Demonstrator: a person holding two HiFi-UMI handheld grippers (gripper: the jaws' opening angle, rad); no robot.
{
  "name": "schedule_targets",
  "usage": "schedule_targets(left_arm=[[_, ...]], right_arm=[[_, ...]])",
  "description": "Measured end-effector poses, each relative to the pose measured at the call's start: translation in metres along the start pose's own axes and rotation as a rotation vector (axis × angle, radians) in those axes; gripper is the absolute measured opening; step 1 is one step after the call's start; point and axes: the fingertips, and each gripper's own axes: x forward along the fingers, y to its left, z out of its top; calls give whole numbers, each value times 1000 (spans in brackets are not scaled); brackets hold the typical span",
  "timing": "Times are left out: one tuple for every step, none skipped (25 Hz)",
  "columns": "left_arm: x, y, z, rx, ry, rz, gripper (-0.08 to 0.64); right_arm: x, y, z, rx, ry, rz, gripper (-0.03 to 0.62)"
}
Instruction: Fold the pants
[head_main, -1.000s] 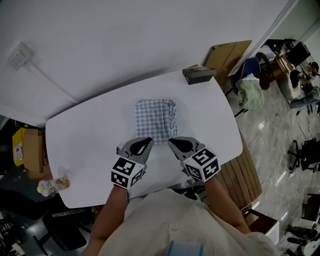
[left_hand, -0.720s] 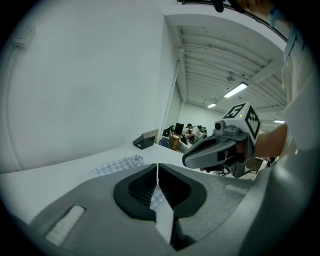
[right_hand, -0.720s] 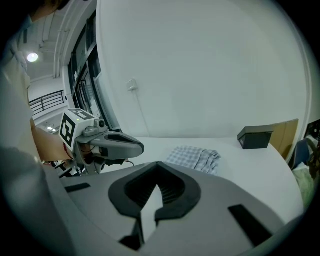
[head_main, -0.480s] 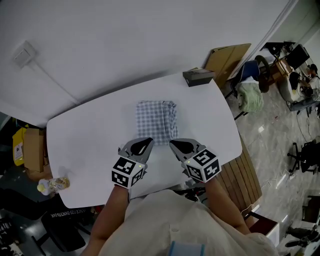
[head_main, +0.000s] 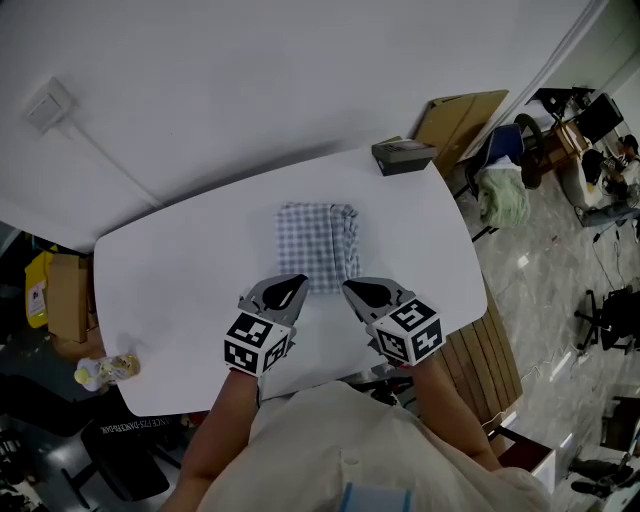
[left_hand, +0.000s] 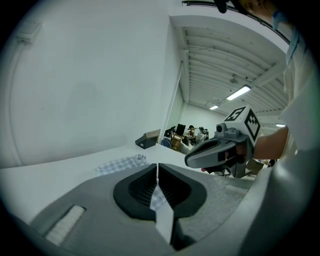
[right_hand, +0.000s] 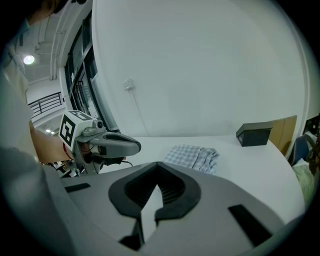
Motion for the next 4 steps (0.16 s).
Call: schedule_targets(left_arm=[[1, 1, 0, -1, 1, -1, 20], [2, 2, 0, -3, 1, -2, 20], [2, 2, 1, -4, 1, -2, 20], [3, 3, 1, -4, 2, -3, 20]], right_arm=[[1, -1, 0, 1, 1, 0, 15], [2, -2, 1, 3, 2, 0, 15], [3, -3, 1, 4, 3, 0, 15], [4, -4, 2, 6, 3, 0, 15]])
